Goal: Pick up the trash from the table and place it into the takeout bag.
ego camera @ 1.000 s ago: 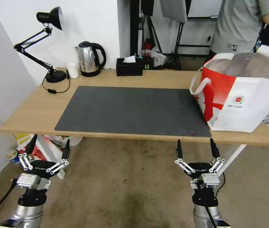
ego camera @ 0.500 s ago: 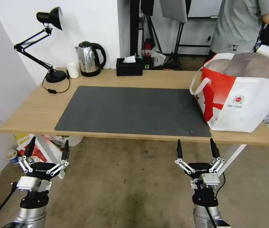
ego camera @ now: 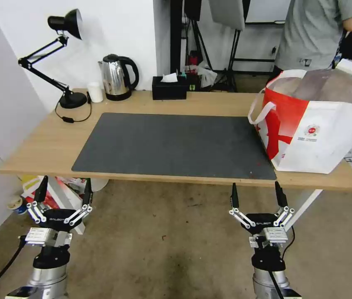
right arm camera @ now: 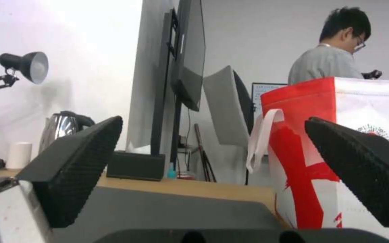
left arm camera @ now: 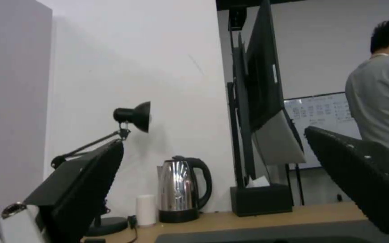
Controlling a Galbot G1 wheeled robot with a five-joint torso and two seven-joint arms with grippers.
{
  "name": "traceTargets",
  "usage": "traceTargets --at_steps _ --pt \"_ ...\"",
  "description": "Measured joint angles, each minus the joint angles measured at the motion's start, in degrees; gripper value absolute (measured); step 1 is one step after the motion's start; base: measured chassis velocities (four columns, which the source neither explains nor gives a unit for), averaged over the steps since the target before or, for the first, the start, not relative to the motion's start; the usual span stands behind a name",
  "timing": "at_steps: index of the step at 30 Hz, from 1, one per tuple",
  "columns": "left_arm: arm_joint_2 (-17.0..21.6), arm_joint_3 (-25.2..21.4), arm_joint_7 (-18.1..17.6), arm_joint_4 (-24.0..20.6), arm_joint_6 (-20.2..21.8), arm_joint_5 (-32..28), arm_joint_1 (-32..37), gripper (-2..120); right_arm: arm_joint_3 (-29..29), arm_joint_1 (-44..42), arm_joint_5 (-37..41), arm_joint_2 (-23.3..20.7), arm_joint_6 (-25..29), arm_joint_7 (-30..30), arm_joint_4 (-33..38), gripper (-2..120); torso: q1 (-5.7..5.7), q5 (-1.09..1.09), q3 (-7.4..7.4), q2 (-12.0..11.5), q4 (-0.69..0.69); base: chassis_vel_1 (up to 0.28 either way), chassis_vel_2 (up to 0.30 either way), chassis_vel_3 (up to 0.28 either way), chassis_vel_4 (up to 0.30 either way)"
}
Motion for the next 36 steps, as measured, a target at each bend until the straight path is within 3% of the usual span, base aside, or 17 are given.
traceTargets --at_steps 36 --pt "0.41 0.46 -0.29 -0.15 0.77 0.43 -0.28 100 0.00 0.00 0.00 0.00 0.00 0.00 0.00 100 0.00 0.00 0.00 0.01 0.00 0.000 0.000 0.000 0.000"
